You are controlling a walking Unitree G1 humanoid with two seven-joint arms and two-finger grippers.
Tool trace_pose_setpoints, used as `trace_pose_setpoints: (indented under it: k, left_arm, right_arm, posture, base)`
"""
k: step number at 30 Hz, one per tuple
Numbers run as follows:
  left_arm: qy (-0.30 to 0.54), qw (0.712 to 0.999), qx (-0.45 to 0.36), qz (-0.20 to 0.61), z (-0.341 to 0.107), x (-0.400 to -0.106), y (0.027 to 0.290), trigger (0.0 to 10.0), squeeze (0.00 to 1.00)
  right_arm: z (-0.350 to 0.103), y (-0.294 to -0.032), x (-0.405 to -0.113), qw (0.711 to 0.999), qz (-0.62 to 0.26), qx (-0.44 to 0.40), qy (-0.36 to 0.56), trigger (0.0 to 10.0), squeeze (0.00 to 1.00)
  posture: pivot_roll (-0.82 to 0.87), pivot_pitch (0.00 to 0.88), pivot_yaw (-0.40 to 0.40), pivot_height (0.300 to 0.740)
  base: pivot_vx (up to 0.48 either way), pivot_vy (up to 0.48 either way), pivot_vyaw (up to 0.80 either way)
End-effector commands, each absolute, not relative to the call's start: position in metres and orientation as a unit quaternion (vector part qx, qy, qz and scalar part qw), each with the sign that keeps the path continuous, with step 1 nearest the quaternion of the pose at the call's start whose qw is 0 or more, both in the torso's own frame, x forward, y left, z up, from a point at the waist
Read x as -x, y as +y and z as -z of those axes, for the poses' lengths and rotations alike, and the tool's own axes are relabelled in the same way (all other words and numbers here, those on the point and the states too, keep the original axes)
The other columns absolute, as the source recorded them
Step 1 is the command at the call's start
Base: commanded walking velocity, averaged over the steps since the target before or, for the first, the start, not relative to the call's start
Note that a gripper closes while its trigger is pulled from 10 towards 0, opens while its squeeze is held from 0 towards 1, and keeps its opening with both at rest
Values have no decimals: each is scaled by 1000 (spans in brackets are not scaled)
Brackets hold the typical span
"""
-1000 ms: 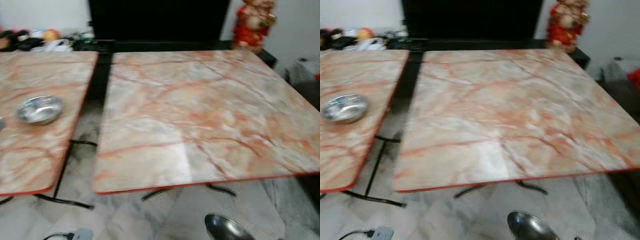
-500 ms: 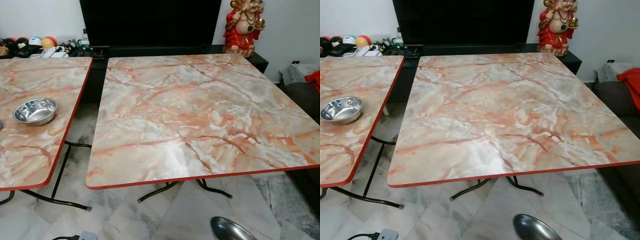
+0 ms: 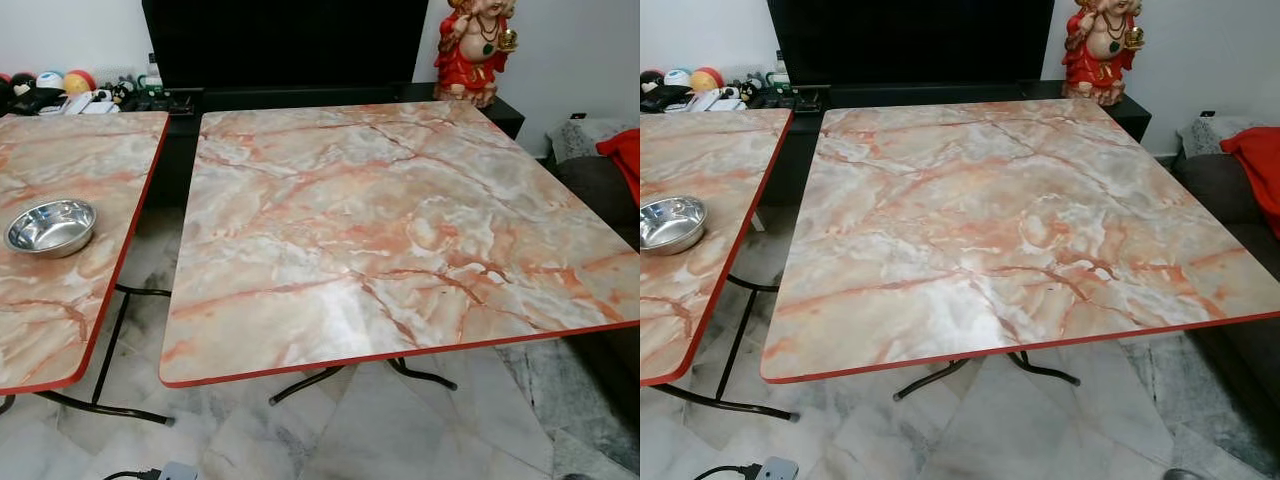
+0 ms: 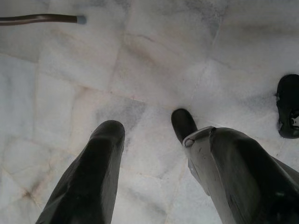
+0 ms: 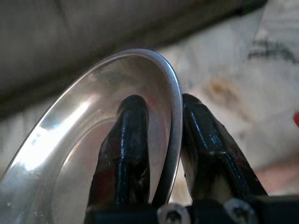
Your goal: Setting the table
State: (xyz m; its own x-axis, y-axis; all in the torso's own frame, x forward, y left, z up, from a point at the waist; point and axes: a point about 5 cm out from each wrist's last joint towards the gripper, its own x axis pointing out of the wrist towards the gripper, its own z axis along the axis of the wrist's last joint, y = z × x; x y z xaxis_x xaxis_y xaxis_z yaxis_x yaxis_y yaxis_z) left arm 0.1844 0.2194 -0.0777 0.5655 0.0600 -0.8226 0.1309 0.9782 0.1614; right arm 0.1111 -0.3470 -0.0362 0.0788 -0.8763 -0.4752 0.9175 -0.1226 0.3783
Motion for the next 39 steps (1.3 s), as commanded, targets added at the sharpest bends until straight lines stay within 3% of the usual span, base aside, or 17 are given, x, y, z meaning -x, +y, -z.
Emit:
trace_pose_setpoints:
  k: [1, 5, 7, 9, 15, 16, 17, 19, 21, 24, 27, 31, 34, 37, 39]
  left_arm:
    - [473, 874, -112, 27, 80, -181, 219, 10000, 0]
    - [472, 873, -118, 33, 79, -182, 219, 10000, 0]
    - [472, 873, -119, 34, 79, -182, 219, 10000, 0]
    - [471, 872, -127, 42, 78, -184, 218, 10000, 0]
    - [470, 873, -127, 41, 78, -185, 218, 10000, 0]
    - [470, 873, -127, 41, 78, -185, 218, 10000, 0]
    - [470, 873, -127, 41, 78, -185, 218, 10000, 0]
    - [470, 872, -128, 43, 78, -185, 218, 10000, 0]
    - [471, 872, -128, 44, 78, -185, 217, 10000, 0]
    - [471, 872, -126, 44, 79, -185, 215, 10000, 0]
    - [471, 872, -125, 43, 79, -184, 215, 10000, 0]
    - [472, 872, -125, 41, 80, -183, 215, 10000, 0]
    - [473, 871, -125, 40, 80, -182, 216, 10000, 0]
    - [473, 871, -124, 38, 80, -182, 216, 10000, 0]
    - [473, 871, -123, 38, 80, -182, 216, 10000, 0]
  right_arm:
    - [15, -368, -107, 649, 700, -296, -36, 10000, 0]
    - [-20, -393, -112, 649, 705, -259, -121, 10000, 0]
    - [-37, -404, -112, 642, 708, -249, -159, 10000, 0]
    - [-82, -430, -110, 623, 704, -228, -254, 10000, 0]
    - [-136, -448, -110, 612, 678, -220, -343, 10000, 0]
    - [-158, -452, -125, 637, 643, -229, -357, 10000, 0]
    - [-158, -452, -125, 637, 643, -229, -357, 10000, 0]
    - [-178, -449, -154, 692, 580, -242, -354, 10000, 0]
    - [-198, -431, -198, 767, 490, -250, -330, 10000, 0]
    - [-210, -389, -264, 849, 361, -277, -269, 10000, 0]
    - [-213, -371, -283, 863, 308, -305, -259, 10000, 0]
    - [-207, -330, -321, 912, 212, -301, -182, 10000, 0]
    - [-199, -312, -333, 921, 170, -325, -132, 10000, 0]
    - [-181, -277, -346, 944, 99, -311, -46, 10000, 0]
    - [-178, -272, -347, 944, 93, -313, -41, 10000, 0]
  posture:
    - [-94, 87, -31, 740]
    - [-103, 88, -24, 740]
    - [-110, 87, -21, 740]
    - [-116, 87, -14, 740]
    - [-124, 88, -12, 740]
    - [-129, 86, -10, 740]
    - [-129, 86, -10, 740]
    - [-133, 87, -8, 740]
    - [-131, 85, -10, 740]
    - [-116, 80, -18, 740]
    - [-104, 77, -24, 740]
    - [-98, 81, -26, 740]
    - [-97, 84, -28, 740]
    - [-90, 89, -31, 740]
    - [-84, 90, -31, 740]
  base:
    - [0, 0, 0]
    - [0, 0, 0]
    - [0, 0, 0]
    - [0, 0, 0]
    - [0, 0, 0]
    - [0, 0, 0]
    - [0, 0, 0]
    - [0, 0, 0]
    - [0, 0, 0]
    - [0, 0, 0]
    - [0, 0, 0]
    - [0, 0, 0]
    - [0, 0, 0]
    - [0, 0, 0]
    - [0, 0, 0]
